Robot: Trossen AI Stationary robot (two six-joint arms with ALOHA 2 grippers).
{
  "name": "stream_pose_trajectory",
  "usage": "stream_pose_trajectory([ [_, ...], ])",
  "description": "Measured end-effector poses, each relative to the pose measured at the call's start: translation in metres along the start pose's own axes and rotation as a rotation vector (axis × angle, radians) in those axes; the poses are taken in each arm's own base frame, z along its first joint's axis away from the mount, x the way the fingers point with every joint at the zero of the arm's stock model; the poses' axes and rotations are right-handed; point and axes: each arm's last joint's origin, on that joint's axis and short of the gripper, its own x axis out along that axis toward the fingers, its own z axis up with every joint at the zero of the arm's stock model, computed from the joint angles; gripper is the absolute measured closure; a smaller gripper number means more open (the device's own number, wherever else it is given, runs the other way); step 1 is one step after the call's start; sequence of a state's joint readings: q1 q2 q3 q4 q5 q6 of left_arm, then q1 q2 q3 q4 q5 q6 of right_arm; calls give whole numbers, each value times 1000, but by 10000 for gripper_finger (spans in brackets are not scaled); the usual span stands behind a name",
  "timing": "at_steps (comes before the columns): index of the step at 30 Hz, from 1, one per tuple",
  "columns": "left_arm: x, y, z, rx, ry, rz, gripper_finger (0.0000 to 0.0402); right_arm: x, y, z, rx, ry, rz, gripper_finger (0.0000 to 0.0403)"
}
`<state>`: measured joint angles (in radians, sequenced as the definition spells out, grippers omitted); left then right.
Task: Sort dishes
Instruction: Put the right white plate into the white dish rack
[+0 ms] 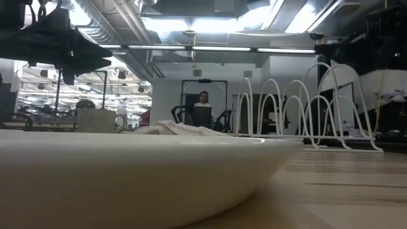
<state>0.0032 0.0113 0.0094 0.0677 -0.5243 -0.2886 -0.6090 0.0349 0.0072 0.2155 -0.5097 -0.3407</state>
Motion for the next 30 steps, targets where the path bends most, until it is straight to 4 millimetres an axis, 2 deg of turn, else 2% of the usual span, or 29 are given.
stream_pose_trajectory([
  [7, 0, 0, 0, 0, 0, 0, 260, 0, -1, 2, 223, -22, 2, 258],
  [11, 0, 0, 0, 0, 0, 1, 260, 0, -1, 3, 291, -27, 1, 258],
  [14, 0, 0, 0, 0, 0, 0, 260, 0, -2, 6, 278, -60, -13, 258],
  [21, 0, 0, 0, 0, 0, 0, 260, -3, -7, 25, 346, -228, -18, 258],
  [27, 0, 0, 0, 0, 0, 0, 260, -4, -13, 47, 349, -283, 3, 258],
  [30, 0, 0, 0, 0, 0, 0, 260, -2, -16, 51, 392, -263, 13, 258],
])
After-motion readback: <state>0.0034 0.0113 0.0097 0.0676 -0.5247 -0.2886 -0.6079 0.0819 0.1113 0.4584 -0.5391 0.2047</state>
